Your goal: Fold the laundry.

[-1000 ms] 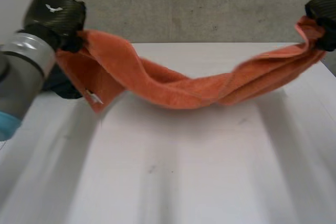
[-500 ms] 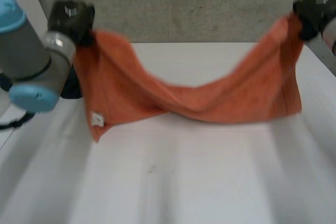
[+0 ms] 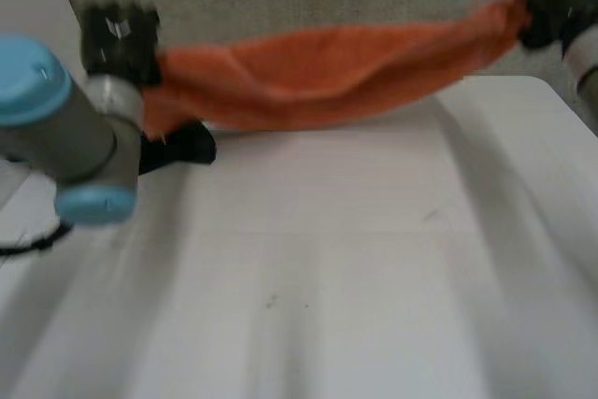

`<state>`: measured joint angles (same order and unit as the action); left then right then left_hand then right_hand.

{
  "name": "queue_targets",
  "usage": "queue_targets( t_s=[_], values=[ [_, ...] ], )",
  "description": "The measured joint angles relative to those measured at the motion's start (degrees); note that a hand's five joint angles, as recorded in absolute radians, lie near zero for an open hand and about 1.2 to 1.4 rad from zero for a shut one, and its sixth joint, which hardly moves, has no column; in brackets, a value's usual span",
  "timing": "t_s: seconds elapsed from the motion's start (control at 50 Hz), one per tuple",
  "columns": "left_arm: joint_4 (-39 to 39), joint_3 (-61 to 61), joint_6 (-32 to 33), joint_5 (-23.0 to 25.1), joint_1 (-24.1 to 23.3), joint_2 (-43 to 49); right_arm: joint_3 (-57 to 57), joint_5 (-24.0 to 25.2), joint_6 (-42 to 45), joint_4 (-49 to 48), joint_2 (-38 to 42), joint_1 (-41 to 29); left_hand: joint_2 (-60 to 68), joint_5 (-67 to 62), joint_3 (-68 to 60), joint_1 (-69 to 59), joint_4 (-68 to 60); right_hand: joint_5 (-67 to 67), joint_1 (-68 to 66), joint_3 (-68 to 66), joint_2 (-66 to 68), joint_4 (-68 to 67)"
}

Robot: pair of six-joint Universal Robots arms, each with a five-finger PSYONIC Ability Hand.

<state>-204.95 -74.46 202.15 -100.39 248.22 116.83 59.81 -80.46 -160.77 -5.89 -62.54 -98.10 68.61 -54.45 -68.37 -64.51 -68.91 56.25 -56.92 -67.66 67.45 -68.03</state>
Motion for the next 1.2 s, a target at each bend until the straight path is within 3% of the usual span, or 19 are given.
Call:
queue_targets(
  t_s=[0.06, 0.12, 0.14, 0.34, 0.4, 0.44, 0.5, 0.7, 0.86, 1.04, 1.2],
  values=[
    [0.2, -9.1, 0.1, 0.9, 0.0, -0.7, 6.6, 4.4, 3.9, 3.2, 0.8, 2.3, 0.0, 0.0, 0.0, 0.0, 0.0, 0.0, 0.0, 0.0, 0.0, 0.0],
    [0.2, -14.5, 0.3, 1.6, 0.0, -1.3, 9.0, 5.6, 5.8, 4.2, 1.2, 3.1, 0.0, 0.0, 0.0, 0.0, 0.0, 0.0, 0.0, 0.0, 0.0, 0.0],
    [0.3, -17.5, 0.4, 2.0, 0.0, -1.9, 13.8, 7.3, 10.3, 5.8, 2.1, 5.0, 0.0, 0.0, 0.0, 0.0, 0.0, 0.0, 0.0, 0.0, 0.0, 0.0],
    [2.7, -31.3, 1.8, 6.1, 1.0, -7.9, 28.2, 8.9, 22.6, 6.6, 1.3, 11.8, -2.4, 0.8, 1.7, 1.3, 1.8, 0.0, 0.0, 0.0, 0.0, 0.0],
    [5.3, -32.9, 2.9, 8.3, 1.7, -9.5, 31.2, 9.6, 23.4, 5.9, -0.4, 13.2, -33.1, 31.2, 32.5, 36.0, 33.2, 0.0, 0.0, 0.0, 0.0, 0.0],
    [7.5, -33.0, 3.9, 10.2, 2.1, -10.2, 33.0, 10.6, 23.4, 5.2, -1.5, 13.8, -49.3, 45.8, 48.1, 49.0, 49.3, 0.0, 0.0, 0.0, 0.0, 0.0],
    [9.9, -32.4, 4.9, 12.7, 2.4, -10.9, 34.3, 11.6, 23.3, 4.5, -2.3, 14.1, -52.7, 49.4, 52.5, 49.7, 53.3, 0.0, 0.0, 0.0, 0.0, 0.0],
    [14.1, -24.8, 6.0, 18.7, 3.3, -11.9, 36.9, 13.3, 22.7, 2.6, -3.2, 14.2, -49.6, 45.3, 49.5, 45.2, 50.0, 0.0, 0.0, 0.0, 0.0, 0.0],
    [18.6, -17.3, 5.9, 18.8, 3.9, -8.0, 37.1, 13.3, 22.7, 2.5, -3.1, 14.2, -45.4, 41.0, 45.0, 41.2, 45.7, 0.0, 0.0, 0.0, 0.0, 0.0],
    [28.5, -7.5, 6.5, 18.9, 4.2, 4.1, 37.4, 13.5, 22.8, 2.5, -3.1, 14.2, -43.1, 38.3, 42.7, 39.0, 43.1, 0.0, 0.0, 0.0, 0.0, 0.0],
    [30.2, -4.9, 7.4, 18.9, 4.4, 9.0, 37.7, 13.5, 22.8, 2.4, -3.1, 14.2, -43.0, 38.3, 42.7, 39.0, 43.1, 0.0, 0.0, 0.0, 0.0, 0.0]
  ],
)
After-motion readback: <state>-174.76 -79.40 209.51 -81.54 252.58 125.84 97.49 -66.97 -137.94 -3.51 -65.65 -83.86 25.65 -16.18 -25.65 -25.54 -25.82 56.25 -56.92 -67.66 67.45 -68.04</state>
